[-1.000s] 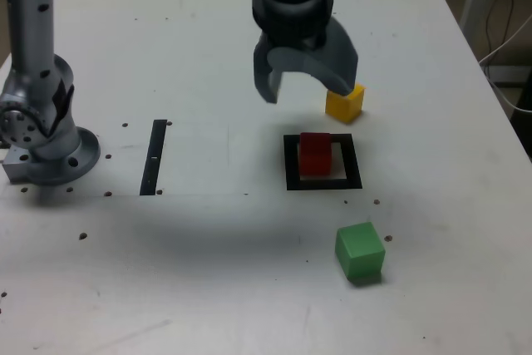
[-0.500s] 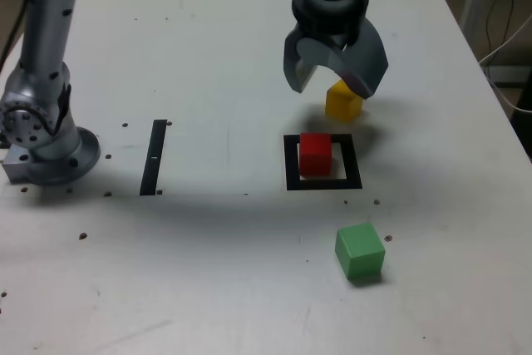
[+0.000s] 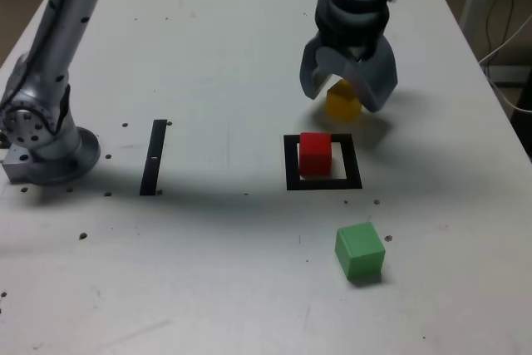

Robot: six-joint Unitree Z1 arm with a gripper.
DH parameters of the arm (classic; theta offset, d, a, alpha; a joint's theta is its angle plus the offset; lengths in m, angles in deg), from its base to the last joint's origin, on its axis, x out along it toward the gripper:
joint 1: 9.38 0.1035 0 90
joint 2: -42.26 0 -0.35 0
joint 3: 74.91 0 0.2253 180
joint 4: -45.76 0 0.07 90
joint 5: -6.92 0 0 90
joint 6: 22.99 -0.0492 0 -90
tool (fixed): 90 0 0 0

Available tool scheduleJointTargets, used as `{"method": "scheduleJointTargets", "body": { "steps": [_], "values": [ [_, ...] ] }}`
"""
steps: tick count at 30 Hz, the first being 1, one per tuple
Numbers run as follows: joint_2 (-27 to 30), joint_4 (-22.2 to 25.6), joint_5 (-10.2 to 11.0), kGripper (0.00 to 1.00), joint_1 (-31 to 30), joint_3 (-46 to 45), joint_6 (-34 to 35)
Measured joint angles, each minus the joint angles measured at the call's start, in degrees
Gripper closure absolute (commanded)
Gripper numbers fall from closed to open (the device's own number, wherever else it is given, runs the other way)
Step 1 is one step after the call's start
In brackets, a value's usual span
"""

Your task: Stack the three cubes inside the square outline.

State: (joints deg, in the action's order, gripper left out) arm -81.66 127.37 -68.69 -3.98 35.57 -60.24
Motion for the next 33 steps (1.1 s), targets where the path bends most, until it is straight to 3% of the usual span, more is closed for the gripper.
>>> {"method": "scheduleJointTargets", "body": {
  "steps": [4, 11, 15, 33],
  "values": [
    [-1.22, -0.01, -0.37, 0.27, 0.01, 0.97, 0.0],
    [-2.24, -0.21, -0.67, 0.58, 0.01, 1.61, 1.87],
    [-2.25, -0.03, -0.86, 0.69, 0.01, 1.98, 2.26],
    [-2.25, 0.98, -1.65, 0.72, 0.0, 2.54, 2.29]
  ]
}}
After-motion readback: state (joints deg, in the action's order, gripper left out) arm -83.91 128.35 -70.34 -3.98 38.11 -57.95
